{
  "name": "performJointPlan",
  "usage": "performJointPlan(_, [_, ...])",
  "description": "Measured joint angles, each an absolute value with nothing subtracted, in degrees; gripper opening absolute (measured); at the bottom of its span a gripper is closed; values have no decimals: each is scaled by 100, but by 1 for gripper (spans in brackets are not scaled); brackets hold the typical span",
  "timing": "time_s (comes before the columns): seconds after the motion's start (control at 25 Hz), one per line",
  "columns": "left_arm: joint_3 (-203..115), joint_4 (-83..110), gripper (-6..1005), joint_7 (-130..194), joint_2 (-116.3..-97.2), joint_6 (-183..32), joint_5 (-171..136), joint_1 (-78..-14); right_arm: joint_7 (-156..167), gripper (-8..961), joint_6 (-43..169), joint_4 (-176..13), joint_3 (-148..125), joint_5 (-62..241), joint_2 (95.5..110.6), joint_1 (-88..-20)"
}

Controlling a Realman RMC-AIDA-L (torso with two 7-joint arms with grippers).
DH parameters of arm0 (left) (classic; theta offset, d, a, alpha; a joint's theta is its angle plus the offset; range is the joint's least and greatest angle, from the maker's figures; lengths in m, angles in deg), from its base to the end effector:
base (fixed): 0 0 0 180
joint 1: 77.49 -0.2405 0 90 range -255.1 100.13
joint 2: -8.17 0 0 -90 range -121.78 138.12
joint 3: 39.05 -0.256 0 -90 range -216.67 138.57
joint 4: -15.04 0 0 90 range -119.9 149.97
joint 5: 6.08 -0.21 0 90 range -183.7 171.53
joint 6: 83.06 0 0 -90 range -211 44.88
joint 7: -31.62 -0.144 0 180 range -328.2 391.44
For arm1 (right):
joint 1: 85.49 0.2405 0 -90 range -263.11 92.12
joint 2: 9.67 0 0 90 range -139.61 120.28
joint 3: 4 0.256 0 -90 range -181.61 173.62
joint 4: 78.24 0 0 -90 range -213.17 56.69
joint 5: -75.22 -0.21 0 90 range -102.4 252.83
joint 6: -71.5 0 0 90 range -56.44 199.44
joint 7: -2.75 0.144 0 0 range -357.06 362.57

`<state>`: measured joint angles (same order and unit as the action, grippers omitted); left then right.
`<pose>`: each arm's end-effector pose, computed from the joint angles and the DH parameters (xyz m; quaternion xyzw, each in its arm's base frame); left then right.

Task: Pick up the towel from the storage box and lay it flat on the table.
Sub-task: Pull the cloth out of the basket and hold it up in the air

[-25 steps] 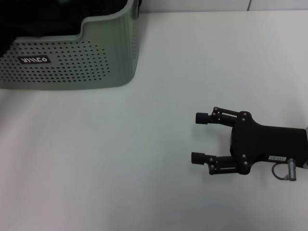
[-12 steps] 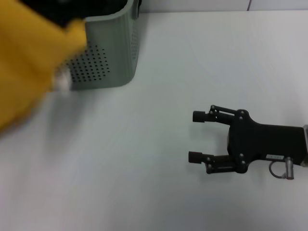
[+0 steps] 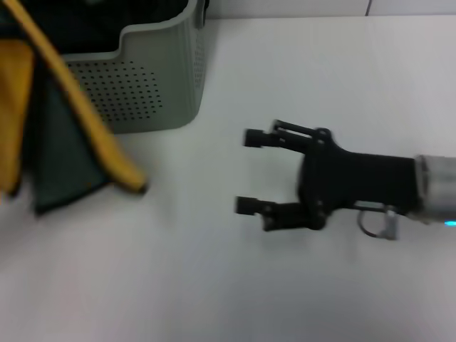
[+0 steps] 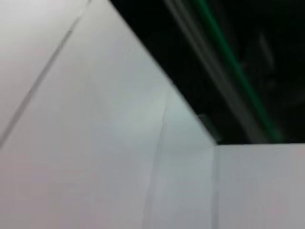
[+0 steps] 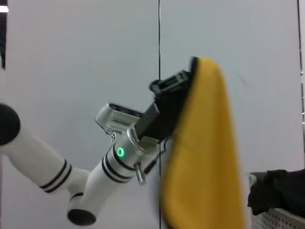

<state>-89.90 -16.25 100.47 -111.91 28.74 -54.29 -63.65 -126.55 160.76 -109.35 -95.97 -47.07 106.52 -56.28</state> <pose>-0.2551 0.2534 0.0875 -0.6852 -0.1045 -0.6694 0.2672 0.1788 0.2959 -0.0496 -0.9095 -0.0214 0.4117 0.0525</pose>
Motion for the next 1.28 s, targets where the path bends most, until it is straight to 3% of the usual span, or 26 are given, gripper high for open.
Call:
performJointPlan(0.36, [-9053, -322, 9, 8707, -11216, 2137, -5621, -5715, -13274, 851, 13721, -11617, -11327, -6539, 10653, -5331])
performJointPlan(0.72, [-9171, 93, 12, 8374, -11225, 1973, -5669, -5322, -13600, 827, 12792, -11832, -12313, -7014, 10652, -5073])
performJointPlan(0.88, [-9158, 107, 13, 8169, -11224, 1776, -5633, -5314, -13967, 767, 12439, -12297, -12526, -7053, 10652, -5374])
performJointPlan(1.28, [-9165, 194, 15, 8124, -11247, 1713, -5610, -5278, -14545, 763, 11000, -12919, -12900, -7407, 10653, -5687])
